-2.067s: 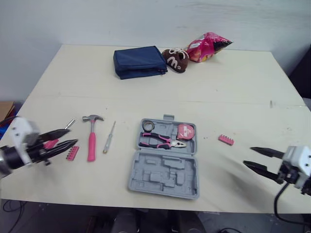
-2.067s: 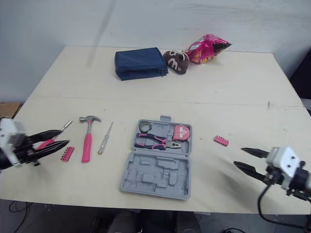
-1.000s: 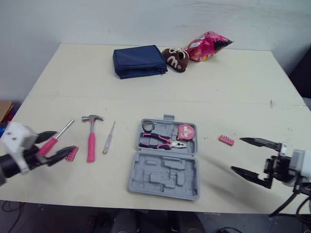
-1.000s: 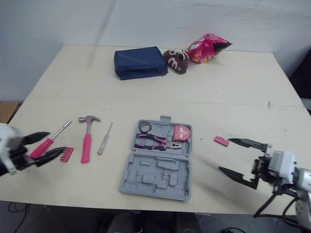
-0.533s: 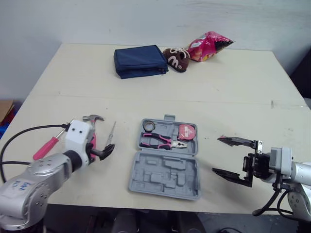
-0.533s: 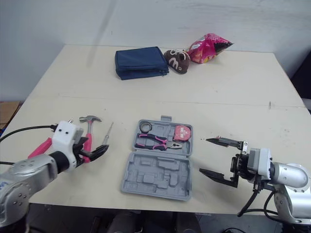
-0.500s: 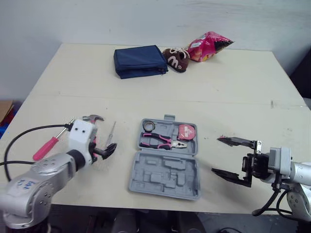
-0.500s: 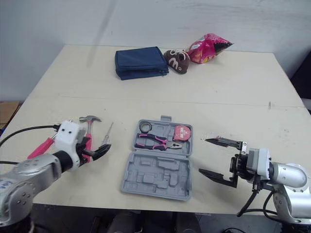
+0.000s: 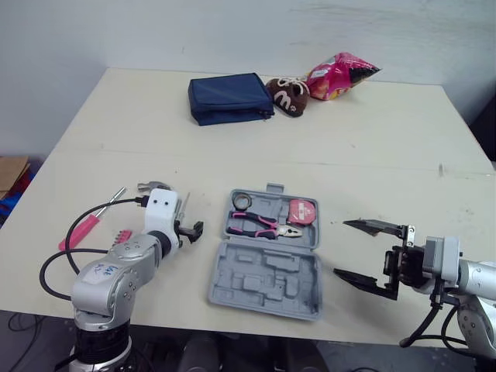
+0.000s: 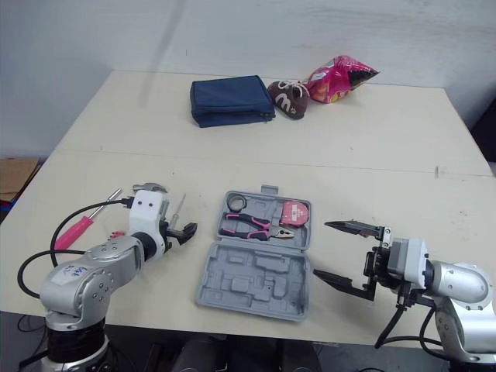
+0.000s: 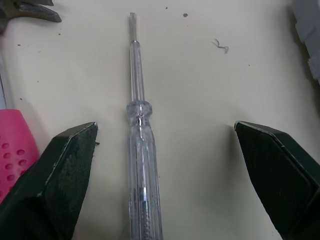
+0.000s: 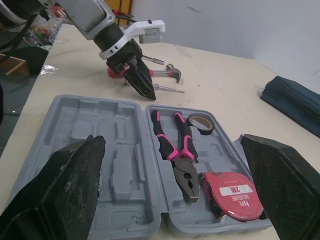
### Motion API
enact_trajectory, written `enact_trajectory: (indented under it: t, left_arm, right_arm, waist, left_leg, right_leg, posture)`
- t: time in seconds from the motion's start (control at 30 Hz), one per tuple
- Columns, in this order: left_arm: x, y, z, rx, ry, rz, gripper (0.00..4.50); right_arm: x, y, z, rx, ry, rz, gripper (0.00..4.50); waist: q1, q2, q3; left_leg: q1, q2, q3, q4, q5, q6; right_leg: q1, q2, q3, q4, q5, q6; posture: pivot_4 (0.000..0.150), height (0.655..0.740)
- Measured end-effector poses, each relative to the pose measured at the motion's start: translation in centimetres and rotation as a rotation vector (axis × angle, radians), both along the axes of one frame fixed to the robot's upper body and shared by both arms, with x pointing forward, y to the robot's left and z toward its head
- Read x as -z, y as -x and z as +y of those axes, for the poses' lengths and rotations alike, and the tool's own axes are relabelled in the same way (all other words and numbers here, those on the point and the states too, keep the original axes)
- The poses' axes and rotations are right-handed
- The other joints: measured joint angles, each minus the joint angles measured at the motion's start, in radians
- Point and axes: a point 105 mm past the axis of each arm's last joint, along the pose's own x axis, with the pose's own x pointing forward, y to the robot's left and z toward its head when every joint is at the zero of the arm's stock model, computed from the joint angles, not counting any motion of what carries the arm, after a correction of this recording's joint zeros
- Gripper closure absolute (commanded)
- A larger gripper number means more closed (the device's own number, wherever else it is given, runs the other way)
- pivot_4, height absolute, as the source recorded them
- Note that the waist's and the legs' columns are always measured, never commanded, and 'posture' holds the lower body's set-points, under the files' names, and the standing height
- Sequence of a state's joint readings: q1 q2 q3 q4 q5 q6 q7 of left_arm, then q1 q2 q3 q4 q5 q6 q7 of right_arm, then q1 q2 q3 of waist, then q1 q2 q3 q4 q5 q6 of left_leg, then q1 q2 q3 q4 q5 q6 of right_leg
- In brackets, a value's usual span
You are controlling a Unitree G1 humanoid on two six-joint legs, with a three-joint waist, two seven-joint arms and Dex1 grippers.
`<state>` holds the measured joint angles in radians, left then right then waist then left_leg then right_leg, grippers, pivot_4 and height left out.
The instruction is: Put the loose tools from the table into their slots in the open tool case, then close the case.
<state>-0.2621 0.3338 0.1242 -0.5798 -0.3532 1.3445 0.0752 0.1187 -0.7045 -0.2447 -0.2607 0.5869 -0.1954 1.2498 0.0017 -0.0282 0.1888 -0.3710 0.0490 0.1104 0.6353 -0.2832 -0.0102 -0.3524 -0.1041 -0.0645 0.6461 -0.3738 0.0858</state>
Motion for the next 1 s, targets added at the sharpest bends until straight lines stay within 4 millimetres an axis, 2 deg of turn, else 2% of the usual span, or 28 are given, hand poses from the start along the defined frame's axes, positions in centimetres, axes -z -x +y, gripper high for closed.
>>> enact_trajectory:
  t: [0.13,0.23,0.37,0.53,0.6,0.67,0.73,0.9,1.0]
  left_arm:
    - [0.2,-0.1,0.2,-0.007,-0.019,0.002,3.23]
    - [0.7,0.1,0.0,0.003,-0.022,0.014,4.48]
    - [0.8,0.2,0.3,-0.005,-0.020,0.019,4.48]
    - [-0.2,-0.7,1.2,0.055,0.004,-0.047,4.48]
    - [-1.7,-1.1,1.2,0.159,0.020,-0.127,4.48]
    - [-4.2,-0.7,-0.2,0.387,-0.005,-0.229,4.48]
    - [-5.5,0.1,-1.3,0.565,-0.050,-0.271,4.48]
    - [-6.1,4.4,-6.6,1.204,-0.124,-0.316,4.48]
    - [-5.7,5.3,-8.0,1.417,-0.261,-0.308,4.48]
  right_arm:
    - [0.2,0.1,0.0,0.019,0.001,0.006,0.00]
    - [0.3,0.2,-0.1,0.026,0.000,0.012,0.00]
    - [0.5,0.4,-0.2,0.029,0.003,0.002,0.00]
    - [0.5,0.4,-0.7,0.048,0.012,-0.010,0.00]
    - [0.6,0.4,-1.5,0.076,0.020,-0.008,0.00]
    - [0.4,0.4,-1.9,0.087,0.033,-0.019,0.00]
    - [0.1,0.4,-2.2,0.098,0.040,-0.033,0.00]
    - [0.4,0.6,-2.6,0.113,0.060,-0.013,0.00]
    - [0.3,0.8,-2.6,0.123,0.065,-0.006,0.00]
  waist:
    - [0.000,0.001,-0.001]
    - [-0.003,0.003,-0.002]
    - [-0.006,0.007,-0.005]
    - [-0.005,0.007,-0.004]
    - [-0.002,0.005,-0.003]
    - [-0.002,0.004,-0.003]
    - [-0.002,0.005,-0.003]
    - [0.001,0.005,-0.003]
    - [0.000,0.005,-0.003]
  left_leg:
    - [0.001,0.000,0.000,0.000,0.000,0.000]
    - [0.002,0.001,0.000,0.000,0.000,0.000]
    - [0.004,0.001,0.001,0.000,-0.001,-0.001]
    - [0.002,0.003,0.000,0.000,0.000,-0.002]
    - [-0.001,0.003,0.000,0.000,0.000,-0.002]
    - [-0.002,0.002,0.001,0.000,-0.001,-0.002]
    - [-0.001,0.002,0.002,-0.001,-0.001,-0.002]
    - [-0.001,0.002,0.003,-0.001,-0.001,-0.001]
    - [0.000,0.002,0.004,-0.001,-0.001,-0.001]
  right_leg:
    - [0.001,0.000,0.000,0.000,0.000,0.000]
    - [0.002,0.000,0.000,0.000,0.000,0.000]
    - [0.003,0.002,0.001,-0.001,0.000,0.000]
    - [0.001,0.004,0.001,0.000,0.000,-0.001]
    - [-0.001,0.004,0.001,-0.001,0.000,-0.001]
    - [-0.001,0.004,0.001,-0.002,0.000,-0.001]
    - [-0.001,0.003,0.002,-0.003,0.000,-0.001]
    - [-0.001,0.003,0.003,-0.004,0.000,-0.001]
    - [-0.001,0.004,0.003,-0.003,0.000,-0.001]
  posture:
    - [0.150,0.7400]
    - [0.150,0.7400]
    - [0.150,0.7400]
    - [0.150,0.7400]
    - [0.150,0.7400]
    - [0.150,0.7400]
    - [0.150,0.7400]
    - [0.150,0.7400]
    - [0.150,0.7400]
